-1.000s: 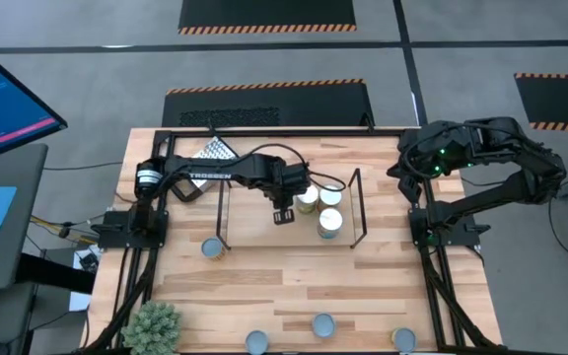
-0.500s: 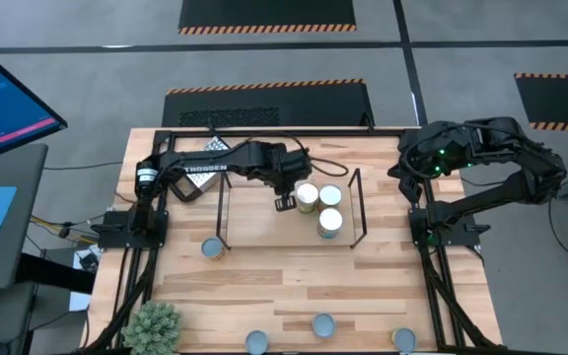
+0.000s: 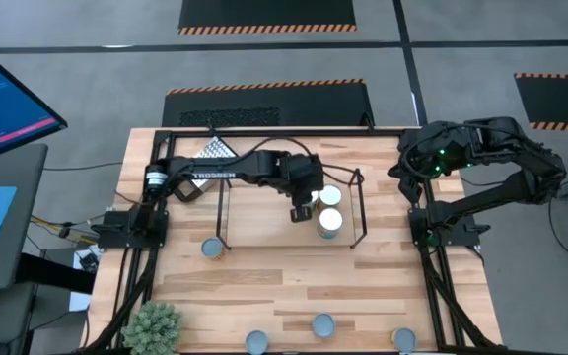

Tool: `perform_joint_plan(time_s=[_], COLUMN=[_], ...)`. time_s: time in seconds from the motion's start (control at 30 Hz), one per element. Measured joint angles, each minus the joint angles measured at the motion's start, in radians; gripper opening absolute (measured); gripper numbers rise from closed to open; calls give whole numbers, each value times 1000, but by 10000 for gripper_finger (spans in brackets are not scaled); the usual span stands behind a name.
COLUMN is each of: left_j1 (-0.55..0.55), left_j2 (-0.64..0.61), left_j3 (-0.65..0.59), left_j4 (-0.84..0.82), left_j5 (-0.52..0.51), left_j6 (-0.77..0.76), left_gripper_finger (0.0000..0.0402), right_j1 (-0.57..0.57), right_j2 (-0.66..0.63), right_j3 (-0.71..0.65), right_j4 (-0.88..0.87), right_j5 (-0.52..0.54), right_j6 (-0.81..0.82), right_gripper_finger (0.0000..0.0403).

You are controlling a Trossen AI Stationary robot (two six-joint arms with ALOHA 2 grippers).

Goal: Pick and place cans onto a shelf
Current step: Put the canned pears on the shelf

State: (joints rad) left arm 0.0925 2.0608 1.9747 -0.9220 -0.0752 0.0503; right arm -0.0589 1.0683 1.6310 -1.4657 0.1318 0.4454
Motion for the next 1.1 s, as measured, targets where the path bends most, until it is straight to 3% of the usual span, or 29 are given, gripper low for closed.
perform_joint_plan(time_s=[0.27, 1.1], left_j1=[-13, -12], left_j2=[6, 50], left_j3=[0, 2], left_j4=[-10, -47], left_j5=[-70, -71], left_j6=[-10, -36], left_gripper_finger=[63, 63], right_j1=[0, 0], right_j2=[0, 0], right_j3=[0, 0], right_j4=[0, -20], right_j5=[0, 0], right_j6=[-2, -1], right_gripper_finger=[59, 59])
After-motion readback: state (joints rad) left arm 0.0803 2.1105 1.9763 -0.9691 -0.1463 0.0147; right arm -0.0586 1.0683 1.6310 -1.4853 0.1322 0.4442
